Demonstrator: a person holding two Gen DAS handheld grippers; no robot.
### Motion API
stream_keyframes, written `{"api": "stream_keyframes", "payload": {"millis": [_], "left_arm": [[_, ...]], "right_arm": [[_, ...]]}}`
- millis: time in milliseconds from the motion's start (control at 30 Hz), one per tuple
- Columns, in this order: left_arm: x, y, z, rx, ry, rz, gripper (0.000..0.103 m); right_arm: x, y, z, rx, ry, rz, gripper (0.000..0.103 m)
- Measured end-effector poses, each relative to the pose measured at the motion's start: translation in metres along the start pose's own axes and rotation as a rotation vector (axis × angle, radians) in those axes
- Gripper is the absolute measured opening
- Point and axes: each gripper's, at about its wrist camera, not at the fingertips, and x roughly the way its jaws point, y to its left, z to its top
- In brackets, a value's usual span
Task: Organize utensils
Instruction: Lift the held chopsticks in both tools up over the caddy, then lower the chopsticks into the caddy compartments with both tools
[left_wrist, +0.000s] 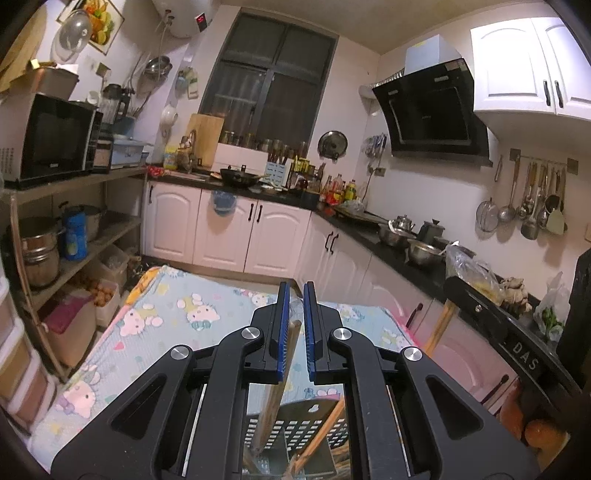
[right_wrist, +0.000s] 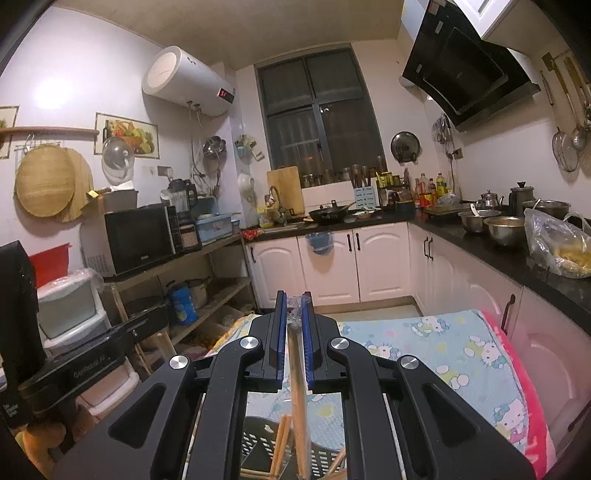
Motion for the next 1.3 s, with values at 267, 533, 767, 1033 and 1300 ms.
{"api": "stream_keyframes", "payload": {"millis": [267, 533, 767, 1033, 1300], "left_arm": [[0.013, 0.008, -0.02, 0.007, 0.052, 0.018, 0.003], [0.019, 0.015, -0.04, 0.026, 0.079, 0.032, 0.003], [0.019, 0.017, -0.056, 0.031, 0.12, 0.038, 0.003], [0.009, 0.017, -0.063, 0.045, 0.127, 0.043, 0.003], [-0.004, 0.029, -0.067, 0.026, 0.137, 0.051, 0.008]], "right_arm": [[0.017, 0.002, -0.017, -0.016, 0.027, -0.005, 0.008], [0.024, 0.007, -0.04, -0.035, 0.064, -0.001, 0.008], [0.023, 0.003, -0.062, -0.017, 0.121, -0.012, 0.008], [0.013, -0.002, -0.078, 0.006, 0.165, -0.018, 0.009], [0.0, -0.005, -0.087, 0.024, 0.191, -0.02, 0.016]]}}
